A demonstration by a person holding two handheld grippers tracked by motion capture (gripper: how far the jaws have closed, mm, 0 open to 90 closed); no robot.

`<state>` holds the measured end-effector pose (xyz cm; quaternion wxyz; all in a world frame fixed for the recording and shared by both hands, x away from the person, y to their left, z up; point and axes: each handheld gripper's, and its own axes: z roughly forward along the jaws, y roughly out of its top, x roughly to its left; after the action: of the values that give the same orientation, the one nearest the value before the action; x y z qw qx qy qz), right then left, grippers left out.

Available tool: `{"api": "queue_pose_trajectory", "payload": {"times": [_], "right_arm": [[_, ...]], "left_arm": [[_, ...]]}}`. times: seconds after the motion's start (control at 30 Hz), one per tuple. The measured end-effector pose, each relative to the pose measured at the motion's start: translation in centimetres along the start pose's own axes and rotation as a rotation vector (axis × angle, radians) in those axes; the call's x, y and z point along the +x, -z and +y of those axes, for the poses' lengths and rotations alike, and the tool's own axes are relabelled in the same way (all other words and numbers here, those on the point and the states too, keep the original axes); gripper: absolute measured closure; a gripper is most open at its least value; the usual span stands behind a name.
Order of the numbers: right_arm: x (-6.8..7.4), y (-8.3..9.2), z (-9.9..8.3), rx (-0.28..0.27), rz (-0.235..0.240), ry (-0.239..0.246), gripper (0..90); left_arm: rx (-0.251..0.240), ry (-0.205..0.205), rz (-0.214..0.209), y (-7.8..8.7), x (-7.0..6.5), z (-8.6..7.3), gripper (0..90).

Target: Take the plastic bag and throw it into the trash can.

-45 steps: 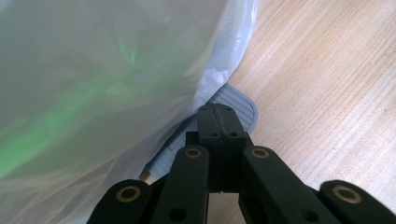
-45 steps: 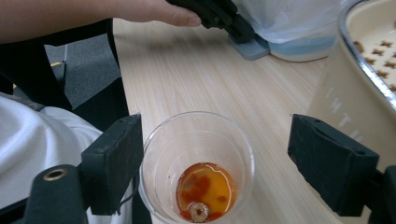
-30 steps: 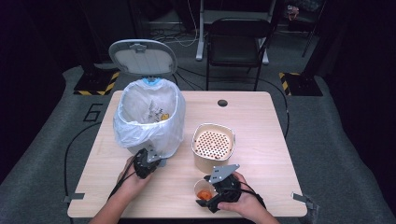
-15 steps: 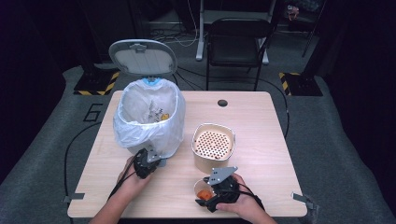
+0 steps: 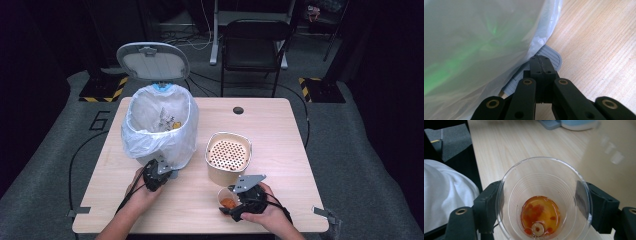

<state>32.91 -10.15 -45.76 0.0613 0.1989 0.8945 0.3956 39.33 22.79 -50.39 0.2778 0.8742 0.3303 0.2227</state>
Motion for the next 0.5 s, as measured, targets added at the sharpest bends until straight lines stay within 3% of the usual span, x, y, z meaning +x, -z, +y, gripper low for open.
{"api": "queue_pose_trajectory", "payload": {"times": [0.37,0.5], "right_arm": [[-2.7,2.9,-1.8,-0.023,-0.087,-0.089,23.6],[-4.3,4.3,-2.8,-0.035,-0.148,-0.133,23.6]], "left_arm": [[0.002,0.002,-0.004,0.0,0.0,0.0,90.0],[0.0,0.0,0.0,0.0,0.0,0.0,90.0]]}}
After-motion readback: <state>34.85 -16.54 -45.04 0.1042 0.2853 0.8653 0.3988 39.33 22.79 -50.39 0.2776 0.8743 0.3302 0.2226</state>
